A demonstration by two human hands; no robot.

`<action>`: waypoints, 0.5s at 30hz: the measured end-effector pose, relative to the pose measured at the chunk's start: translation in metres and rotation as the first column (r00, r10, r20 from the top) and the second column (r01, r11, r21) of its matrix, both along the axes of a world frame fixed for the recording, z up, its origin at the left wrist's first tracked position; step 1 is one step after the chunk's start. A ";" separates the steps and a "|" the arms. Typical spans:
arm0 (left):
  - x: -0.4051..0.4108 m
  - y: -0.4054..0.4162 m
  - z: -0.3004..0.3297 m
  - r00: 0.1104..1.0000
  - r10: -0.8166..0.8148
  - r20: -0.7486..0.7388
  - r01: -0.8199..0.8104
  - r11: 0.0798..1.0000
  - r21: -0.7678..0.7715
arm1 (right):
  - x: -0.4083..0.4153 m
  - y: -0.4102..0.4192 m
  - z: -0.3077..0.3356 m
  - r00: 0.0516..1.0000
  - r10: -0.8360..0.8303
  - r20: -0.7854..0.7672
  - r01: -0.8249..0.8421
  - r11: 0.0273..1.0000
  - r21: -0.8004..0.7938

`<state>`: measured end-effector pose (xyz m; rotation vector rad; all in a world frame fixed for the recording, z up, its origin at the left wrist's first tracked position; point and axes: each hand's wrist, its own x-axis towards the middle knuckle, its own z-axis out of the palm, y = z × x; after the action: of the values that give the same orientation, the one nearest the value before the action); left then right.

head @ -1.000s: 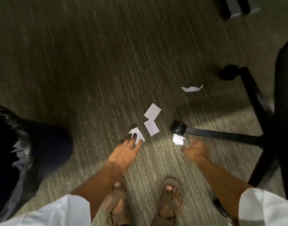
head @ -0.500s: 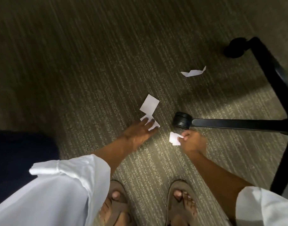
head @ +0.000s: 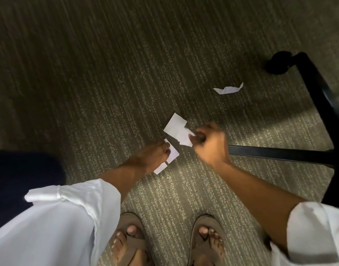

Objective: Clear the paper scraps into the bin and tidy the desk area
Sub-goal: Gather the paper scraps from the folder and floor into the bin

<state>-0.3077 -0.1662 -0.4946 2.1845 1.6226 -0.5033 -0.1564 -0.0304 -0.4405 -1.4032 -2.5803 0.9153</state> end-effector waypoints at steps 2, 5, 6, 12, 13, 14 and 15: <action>-0.002 -0.002 0.004 0.998 0.050 0.030 -0.051 0.998 0.027 | -0.020 0.014 -0.008 0.999 0.036 0.025 -0.036 0.999 -0.024; -0.005 0.001 0.008 0.992 0.114 0.060 -0.118 0.991 0.065 | -0.048 0.026 -0.024 0.986 0.110 0.127 -0.100 0.991 -0.084; -0.006 0.003 0.012 0.970 0.203 0.131 -0.206 0.978 0.009 | -0.055 0.026 -0.028 0.980 0.135 0.146 -0.121 0.987 -0.106; -0.007 -0.005 0.015 0.966 0.218 0.140 -0.223 0.975 0.016 | -0.070 0.024 -0.047 0.964 0.209 0.162 -0.205 0.978 -0.043; -0.008 -0.006 0.017 0.988 0.145 0.056 -0.147 0.988 0.046 | -0.070 0.025 -0.048 0.956 0.230 0.180 -0.226 0.973 -0.038; -0.009 -0.007 0.018 0.995 0.096 -0.005 -0.096 0.994 0.055 | -0.070 0.025 -0.050 0.949 0.251 0.190 -0.248 0.968 -0.043; -0.010 -0.007 0.017 0.997 0.082 -0.007 -0.082 0.996 0.036 | -0.069 0.025 -0.051 0.948 0.262 0.180 -0.256 0.965 -0.058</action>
<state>-0.3172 -0.1729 -0.4772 2.1336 1.7307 -0.4633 -0.2256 -0.0049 -0.4914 -1.2306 -2.9574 0.8999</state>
